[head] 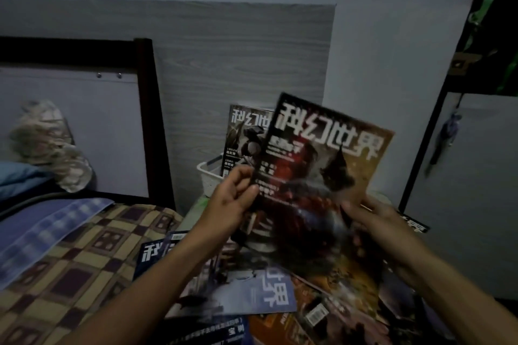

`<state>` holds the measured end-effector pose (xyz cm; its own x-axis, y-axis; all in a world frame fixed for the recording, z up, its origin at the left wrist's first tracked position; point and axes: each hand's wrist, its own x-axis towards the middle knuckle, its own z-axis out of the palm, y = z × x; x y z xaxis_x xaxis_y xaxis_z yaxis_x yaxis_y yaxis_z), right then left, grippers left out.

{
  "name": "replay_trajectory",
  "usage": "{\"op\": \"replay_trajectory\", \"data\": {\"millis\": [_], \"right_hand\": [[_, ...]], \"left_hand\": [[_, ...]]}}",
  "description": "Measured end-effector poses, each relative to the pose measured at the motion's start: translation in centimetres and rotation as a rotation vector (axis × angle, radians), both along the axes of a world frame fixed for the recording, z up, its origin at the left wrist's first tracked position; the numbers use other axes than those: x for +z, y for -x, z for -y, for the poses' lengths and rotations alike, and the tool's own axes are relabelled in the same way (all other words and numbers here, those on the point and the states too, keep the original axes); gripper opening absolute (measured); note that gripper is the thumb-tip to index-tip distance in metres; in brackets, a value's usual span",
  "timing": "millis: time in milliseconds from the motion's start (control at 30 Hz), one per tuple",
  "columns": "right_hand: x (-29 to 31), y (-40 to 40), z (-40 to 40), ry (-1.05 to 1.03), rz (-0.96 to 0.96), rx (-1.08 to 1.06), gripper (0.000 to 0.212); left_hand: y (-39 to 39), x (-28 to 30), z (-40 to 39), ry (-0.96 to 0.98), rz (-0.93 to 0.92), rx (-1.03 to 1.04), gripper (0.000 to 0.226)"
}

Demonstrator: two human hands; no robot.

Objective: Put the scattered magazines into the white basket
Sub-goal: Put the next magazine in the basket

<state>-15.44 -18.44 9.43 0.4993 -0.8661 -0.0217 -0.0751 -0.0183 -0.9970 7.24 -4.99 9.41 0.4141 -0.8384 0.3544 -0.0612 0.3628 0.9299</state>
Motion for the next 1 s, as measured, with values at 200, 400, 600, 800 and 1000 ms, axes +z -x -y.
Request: {"op": "replay_trajectory", "data": {"millis": [200,400,600,800,1000], "right_hand": [[-1.7,-2.9,-3.0,0.263,-0.188,0.1,0.027],[-0.7,-6.9,-1.9,0.473,-0.077,0.081,0.021],[5.8,-14.2,4.7,0.651,0.086,-0.1,0.009],[1.5,-21.3,10.7,0.488,-0.036,-0.075,0.011],[-3.7,-22.8,13.9,0.584,-0.266,-0.143,0.014]], "left_hand": [[-2.9,-2.3,-1.7,-0.136,0.128,0.229,0.024],[-6.3,-2.8,-1.3,-0.097,0.189,0.51,0.02],[-13.1,4.7,5.3,-0.04,0.271,0.635,0.022],[-19.5,1.9,13.6,-0.18,0.361,0.829,0.019],[-22.2,-3.1,17.3,-0.303,0.415,0.761,0.022]]}}
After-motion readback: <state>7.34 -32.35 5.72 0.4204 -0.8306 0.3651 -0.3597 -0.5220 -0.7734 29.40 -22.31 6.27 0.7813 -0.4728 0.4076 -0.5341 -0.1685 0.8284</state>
